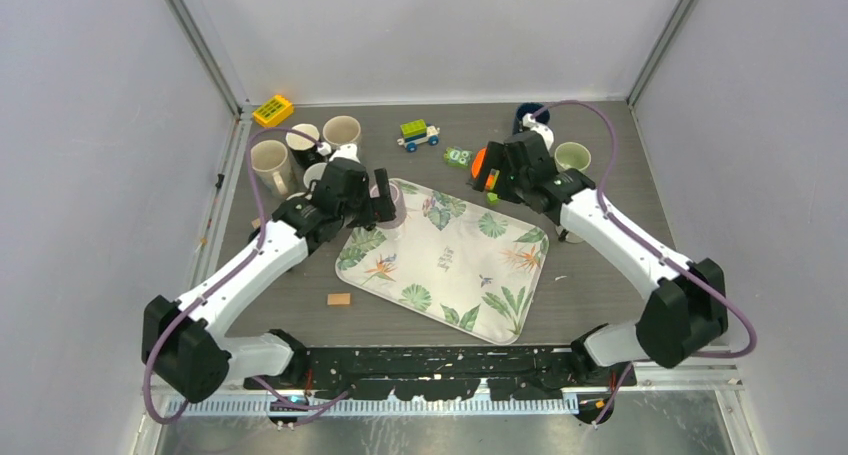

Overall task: Turn the mug right side up
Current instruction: Turn over the cup on the tray.

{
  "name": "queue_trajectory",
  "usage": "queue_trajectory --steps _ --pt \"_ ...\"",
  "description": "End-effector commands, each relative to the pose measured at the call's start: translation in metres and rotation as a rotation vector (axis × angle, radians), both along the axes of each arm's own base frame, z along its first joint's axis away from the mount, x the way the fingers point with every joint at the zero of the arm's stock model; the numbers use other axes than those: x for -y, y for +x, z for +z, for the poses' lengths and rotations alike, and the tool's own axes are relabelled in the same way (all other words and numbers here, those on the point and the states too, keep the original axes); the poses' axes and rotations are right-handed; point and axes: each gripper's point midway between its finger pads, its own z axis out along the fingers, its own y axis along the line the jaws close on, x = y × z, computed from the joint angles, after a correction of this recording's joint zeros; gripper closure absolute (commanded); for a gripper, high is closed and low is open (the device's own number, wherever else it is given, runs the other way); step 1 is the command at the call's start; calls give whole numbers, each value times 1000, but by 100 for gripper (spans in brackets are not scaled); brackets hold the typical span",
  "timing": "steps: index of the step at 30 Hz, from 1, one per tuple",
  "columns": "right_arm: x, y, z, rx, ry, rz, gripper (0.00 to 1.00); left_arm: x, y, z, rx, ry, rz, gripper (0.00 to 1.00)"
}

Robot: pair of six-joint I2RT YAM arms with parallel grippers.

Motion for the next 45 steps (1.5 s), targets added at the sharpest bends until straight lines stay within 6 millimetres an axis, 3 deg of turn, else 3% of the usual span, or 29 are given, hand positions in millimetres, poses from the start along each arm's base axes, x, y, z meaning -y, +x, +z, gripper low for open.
queue_trajectory --steps 1,8,12,19,26,31,38,45 --pt "-6 -13 27 62 134 -16 0 -6 40 -4 120 67 4 0" --pt "-8 -24 34 63 144 33 0 17 73 -38 117 34 -76 0" --pt "-8 -24 44 88 141 53 0 24 80 -55 92 36 -99 0" --pt "-9 -23 49 115 158 57 0 27 76 -78 49 36 -118 0" --pt "-4 -26 47 128 154 40 0 45 57 -82 5 -36 -168 0" --pt "2 -29 45 141 154 13 0 48 43 -85 -22 -51 -143 2" --pt "7 -33 38 144 164 -14 0 45 33 -87 -24 41 -103 16" --pt "6 -36 31 138 182 -20 0 40 41 -81 18 143 -80 34"
